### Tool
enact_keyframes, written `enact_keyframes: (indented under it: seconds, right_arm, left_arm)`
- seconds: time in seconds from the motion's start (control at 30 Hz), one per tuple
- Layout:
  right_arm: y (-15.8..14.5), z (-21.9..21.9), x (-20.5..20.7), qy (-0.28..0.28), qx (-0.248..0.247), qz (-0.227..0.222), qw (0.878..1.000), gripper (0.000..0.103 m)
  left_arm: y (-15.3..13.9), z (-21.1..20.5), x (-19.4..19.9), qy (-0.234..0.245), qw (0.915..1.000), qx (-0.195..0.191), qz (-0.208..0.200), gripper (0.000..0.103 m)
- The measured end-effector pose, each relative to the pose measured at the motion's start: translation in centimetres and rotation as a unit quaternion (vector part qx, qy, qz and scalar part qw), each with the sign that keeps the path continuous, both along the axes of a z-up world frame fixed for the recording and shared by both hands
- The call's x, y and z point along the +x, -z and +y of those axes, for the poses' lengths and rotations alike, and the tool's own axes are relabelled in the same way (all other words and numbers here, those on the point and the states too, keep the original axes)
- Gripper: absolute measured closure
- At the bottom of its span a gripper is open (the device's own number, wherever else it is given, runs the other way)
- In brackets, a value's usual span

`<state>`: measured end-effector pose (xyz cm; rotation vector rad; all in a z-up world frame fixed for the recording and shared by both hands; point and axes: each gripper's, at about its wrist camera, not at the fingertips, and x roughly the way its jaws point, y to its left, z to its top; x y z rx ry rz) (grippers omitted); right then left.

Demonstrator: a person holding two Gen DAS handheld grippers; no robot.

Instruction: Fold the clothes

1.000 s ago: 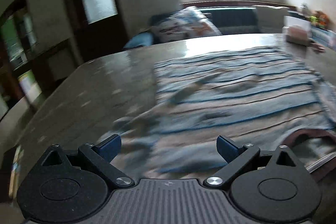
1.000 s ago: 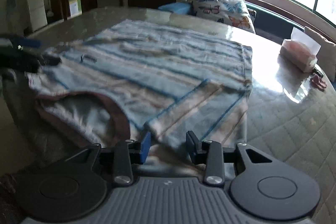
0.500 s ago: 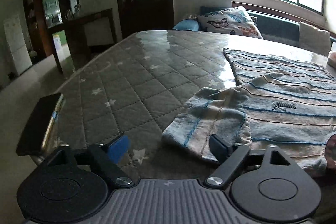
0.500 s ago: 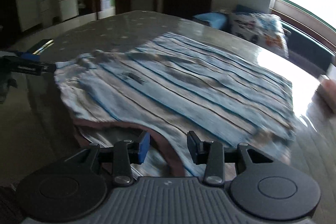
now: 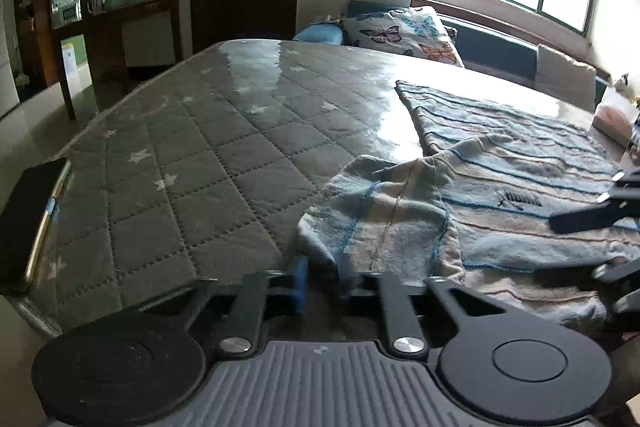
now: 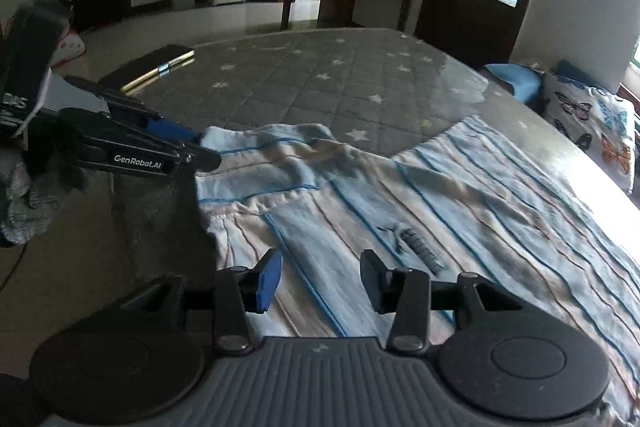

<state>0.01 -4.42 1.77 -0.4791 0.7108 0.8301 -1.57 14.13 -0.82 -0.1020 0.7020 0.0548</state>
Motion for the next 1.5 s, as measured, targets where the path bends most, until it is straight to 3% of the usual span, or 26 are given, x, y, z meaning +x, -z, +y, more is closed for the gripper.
enact_keyframes:
  seconds: [0.27,0.43,0.5,0.57,0.73,0.83,0.87,0.97,1.2,1.5]
  right_arm:
    - [1.4,1.7,-2.7,-0.043,-0.016,0.013,0.999,0.058]
    - [0.6,1.9,-2.3,-0.032,-0.002,0.001,0.999,0.058]
    - [0.2,2.0,-2.1,-0.025,0.004,-0.004,1.0,0.058]
    - [0.3,2.3,-1.5,-0.017,0.003,-0.003,1.0,0.058]
    - [1.7,3.5,-0.6,-0.017,-0.003,0.008,1.0,0.058]
    - [1.8,3.9,-0.9,-0.025,-0.003,0.005,1.0,0.058]
    - [1.8,3.9,-1.1,-0.027,-0.003,0.009,1.0,0.058]
    - [2.0,4.0,-1.4,-0.029,-0.002,0.004,1.0,0.058]
    - [0.4,1.8,-1.0,-0.012,0.016,0.007,1.0,0.058]
    - [-1.3,-4.2,-0.8,0.042,0.026,-0.006,0.999,0.058]
  left_arm:
    - [0.0,0.7,0.4,0.002,0.9999,-0.008,-0.012,0.093]
    - [-0.3,1.6,-0.1,-0.013,0.9992,-0.036,-0.008,0.088]
    - [-0.6,1.8,-0.5,-0.018,0.9988,-0.044,-0.009,0.081]
    - [-0.6,1.8,-0.6,-0.02,0.9986,-0.049,-0.005,0.064]
    - [-0.2,1.2,-0.6,-0.021,0.9985,-0.05,0.0,0.062]
    - [-0.2,1.1,-0.2,-0.022,0.9982,-0.055,0.0,0.068]
    - [-0.1,1.1,-0.1,-0.022,0.9982,-0.056,0.0,0.085]
    - [-0.1,0.9,0.2,-0.022,0.998,-0.059,-0.005,0.099]
    - [-3.1,-1.0,-0.7,0.018,0.9966,-0.045,-0.067,0.101]
    - [-5.1,-7.2,-1.3,0.161,0.9803,-0.014,-0.113,0.101]
